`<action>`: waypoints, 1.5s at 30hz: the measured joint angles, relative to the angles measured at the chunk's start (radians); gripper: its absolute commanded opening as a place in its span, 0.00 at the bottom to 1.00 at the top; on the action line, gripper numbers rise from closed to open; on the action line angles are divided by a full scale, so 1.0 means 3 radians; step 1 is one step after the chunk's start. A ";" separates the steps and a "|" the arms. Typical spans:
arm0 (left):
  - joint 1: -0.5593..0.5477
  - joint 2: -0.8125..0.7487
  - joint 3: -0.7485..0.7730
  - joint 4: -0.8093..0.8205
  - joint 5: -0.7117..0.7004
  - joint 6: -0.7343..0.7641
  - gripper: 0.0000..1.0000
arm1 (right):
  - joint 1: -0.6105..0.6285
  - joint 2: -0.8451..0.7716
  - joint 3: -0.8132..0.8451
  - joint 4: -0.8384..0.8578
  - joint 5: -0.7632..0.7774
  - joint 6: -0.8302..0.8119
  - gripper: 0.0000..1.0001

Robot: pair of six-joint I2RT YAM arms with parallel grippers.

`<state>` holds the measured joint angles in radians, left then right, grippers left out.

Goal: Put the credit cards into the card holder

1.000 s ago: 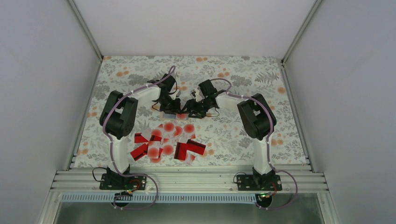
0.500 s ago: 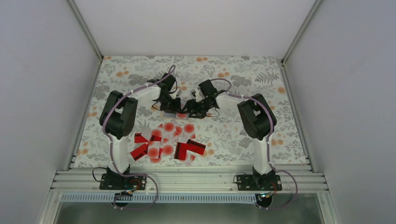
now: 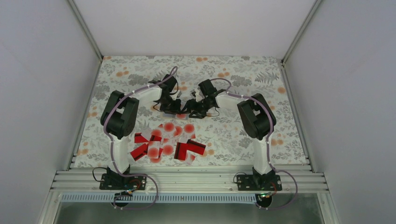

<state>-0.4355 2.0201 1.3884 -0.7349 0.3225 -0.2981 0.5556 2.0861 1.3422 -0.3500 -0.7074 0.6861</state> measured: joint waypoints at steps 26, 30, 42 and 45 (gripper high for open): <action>0.0005 -0.0183 -0.0144 -0.0145 -0.0581 0.0136 0.15 | -0.0024 0.0102 0.0121 -0.0055 -0.0116 -0.0055 0.61; 0.0006 -0.0165 -0.0141 -0.0085 -0.0523 0.0158 0.15 | -0.0025 0.0122 0.0128 -0.0046 -0.0181 -0.0048 0.61; 0.0006 -0.0160 -0.0167 0.0010 -0.0446 0.0173 0.15 | -0.0037 0.0253 0.0281 -0.0019 -0.0354 0.0010 0.61; 0.0011 -0.0159 -0.0167 0.0013 -0.0432 0.0173 0.14 | -0.0038 0.0271 0.0294 -0.0013 -0.0383 0.0015 0.61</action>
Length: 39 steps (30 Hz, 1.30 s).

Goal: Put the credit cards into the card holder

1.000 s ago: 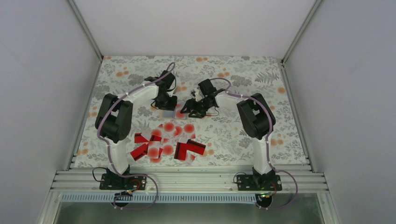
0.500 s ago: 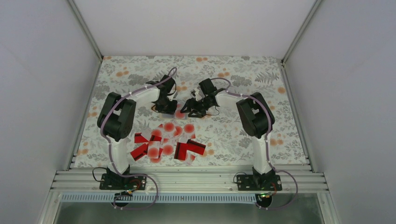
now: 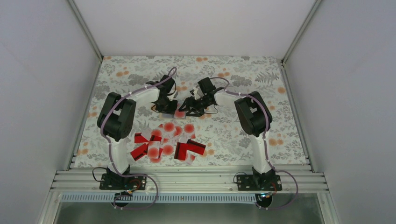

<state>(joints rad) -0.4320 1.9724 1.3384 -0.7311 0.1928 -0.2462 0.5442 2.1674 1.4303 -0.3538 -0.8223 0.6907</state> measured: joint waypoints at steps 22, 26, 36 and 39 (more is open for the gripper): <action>0.0013 0.0005 -0.0003 0.0004 0.0024 -0.0014 0.14 | 0.0001 0.0017 0.0003 0.0270 -0.0282 0.0014 0.62; 0.0013 0.0005 0.0003 -0.0005 0.0010 -0.0042 0.14 | 0.0001 0.0017 0.0003 0.0259 -0.0285 -0.0005 0.60; 0.0013 -0.0029 0.0004 -0.0072 -0.0160 -0.0192 0.14 | 0.0001 0.0042 0.0046 0.0075 -0.0139 -0.0089 0.41; 0.0015 -0.0047 -0.0011 -0.0104 -0.0206 -0.0216 0.14 | 0.0001 0.0043 0.0047 0.0056 -0.0114 -0.0095 0.37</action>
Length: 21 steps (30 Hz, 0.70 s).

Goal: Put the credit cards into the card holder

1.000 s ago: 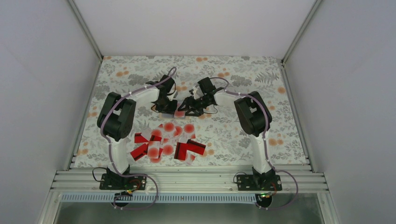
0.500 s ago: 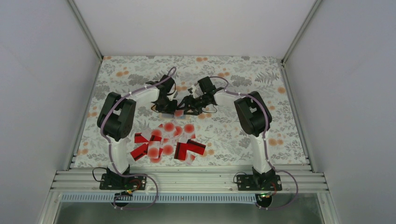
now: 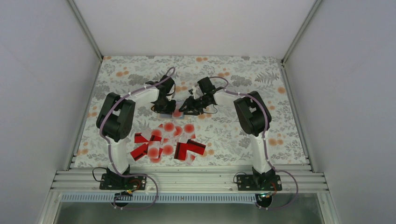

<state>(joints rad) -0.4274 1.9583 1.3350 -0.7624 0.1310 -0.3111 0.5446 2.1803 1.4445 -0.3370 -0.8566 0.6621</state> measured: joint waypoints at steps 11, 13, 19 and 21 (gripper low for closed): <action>0.0008 -0.0018 -0.0042 0.0038 0.0038 -0.0027 0.14 | 0.0006 0.0062 0.0031 0.0019 -0.0025 0.0023 0.29; 0.0017 -0.0018 -0.0045 0.0042 0.0061 -0.0027 0.14 | 0.0015 0.0079 0.0058 0.0024 -0.0027 0.0025 0.24; 0.0022 -0.0031 -0.0048 0.0042 0.0123 -0.0042 0.14 | 0.0043 0.0085 0.0114 0.0017 -0.0023 0.0041 0.12; 0.0022 -0.0050 -0.0050 0.0032 0.0130 -0.0048 0.14 | 0.0045 0.0086 0.0125 -0.0001 -0.0010 0.0034 0.10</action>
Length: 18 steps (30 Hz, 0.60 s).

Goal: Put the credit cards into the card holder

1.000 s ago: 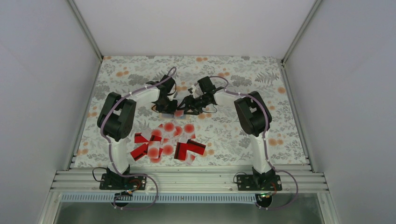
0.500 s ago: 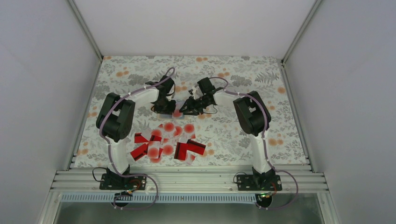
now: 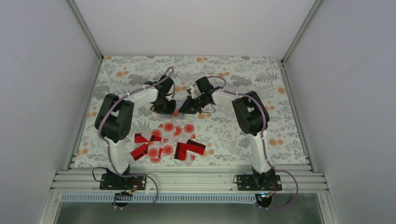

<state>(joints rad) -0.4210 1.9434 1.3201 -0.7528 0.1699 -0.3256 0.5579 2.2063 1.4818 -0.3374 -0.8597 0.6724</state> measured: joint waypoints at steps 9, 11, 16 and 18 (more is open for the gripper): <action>0.0028 -0.0276 0.0000 -0.0123 -0.0013 -0.0001 0.15 | 0.0001 0.0058 0.0056 -0.0125 0.0076 -0.0015 0.06; 0.0065 -0.0378 0.0000 -0.0167 -0.0061 0.0000 0.15 | 0.0003 0.0074 0.0094 -0.0164 0.0084 -0.0019 0.09; 0.0286 -0.0498 -0.0013 -0.0225 -0.0221 0.0037 0.20 | 0.0023 0.0112 0.0191 -0.0242 0.0132 -0.0039 0.21; 0.0399 -0.0495 -0.0061 -0.0211 -0.0249 0.0078 0.22 | 0.0032 0.0123 0.0217 -0.0263 0.0148 -0.0046 0.23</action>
<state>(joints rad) -0.3012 1.7950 1.3018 -0.8162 0.0952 -0.3023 0.5674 2.2433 1.5471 -0.4164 -0.8154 0.6586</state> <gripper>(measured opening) 0.191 0.204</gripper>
